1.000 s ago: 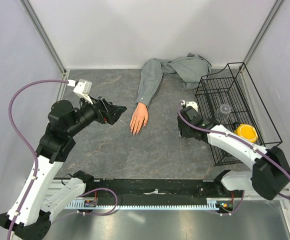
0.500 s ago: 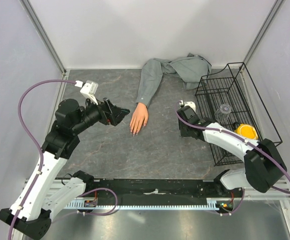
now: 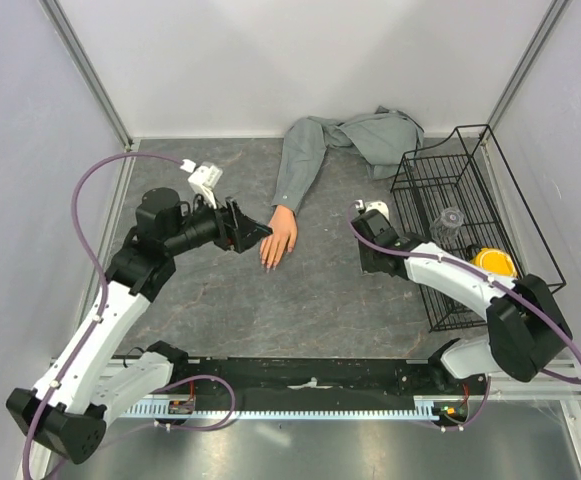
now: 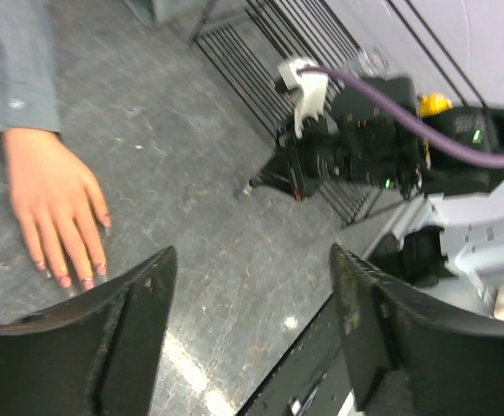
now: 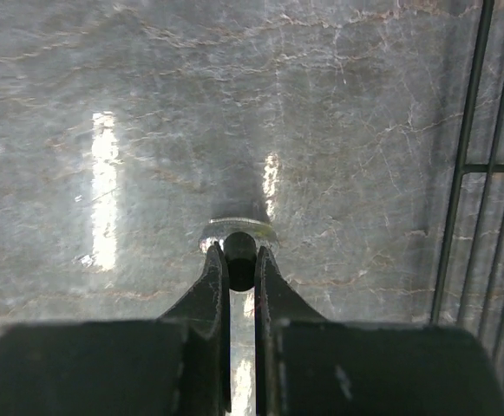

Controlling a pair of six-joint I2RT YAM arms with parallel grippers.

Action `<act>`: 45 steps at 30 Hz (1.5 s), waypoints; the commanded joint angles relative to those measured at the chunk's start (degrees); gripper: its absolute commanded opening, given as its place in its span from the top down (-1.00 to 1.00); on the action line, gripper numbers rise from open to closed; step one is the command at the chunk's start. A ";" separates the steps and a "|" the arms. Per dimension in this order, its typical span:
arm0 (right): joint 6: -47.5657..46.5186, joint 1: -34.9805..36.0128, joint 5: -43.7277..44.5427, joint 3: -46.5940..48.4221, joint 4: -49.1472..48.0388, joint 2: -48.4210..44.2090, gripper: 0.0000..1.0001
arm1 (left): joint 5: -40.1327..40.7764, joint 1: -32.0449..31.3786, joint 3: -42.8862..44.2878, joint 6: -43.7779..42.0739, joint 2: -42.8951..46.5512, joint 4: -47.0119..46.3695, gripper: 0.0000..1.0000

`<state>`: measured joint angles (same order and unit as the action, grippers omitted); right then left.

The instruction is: Paint the nails

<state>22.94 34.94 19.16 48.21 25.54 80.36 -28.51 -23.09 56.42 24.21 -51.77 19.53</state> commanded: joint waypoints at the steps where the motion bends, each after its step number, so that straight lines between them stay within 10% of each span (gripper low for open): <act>1: -1.06 3.80 0.09 8.56 6.09 -5.72 1.00 | -13.11 -0.46 -3.33 -5.56 -2.19 -8.43 -0.47; 15: 11.60 20.69 -4.92 32.64 17.70 -4.60 1.00 | -13.85 -9.69 -18.89 -35.45 4.31 -31.04 -0.40; 45: 14.77 27.82 -1.76 41.09 17.97 -1.70 1.00 | -13.68 -10.92 -20.92 -37.83 2.55 -29.46 -0.05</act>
<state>36.91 62.41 16.19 86.21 44.38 78.06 -42.17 -33.65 35.22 -10.63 -49.12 -9.15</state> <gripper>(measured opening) 0.067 0.555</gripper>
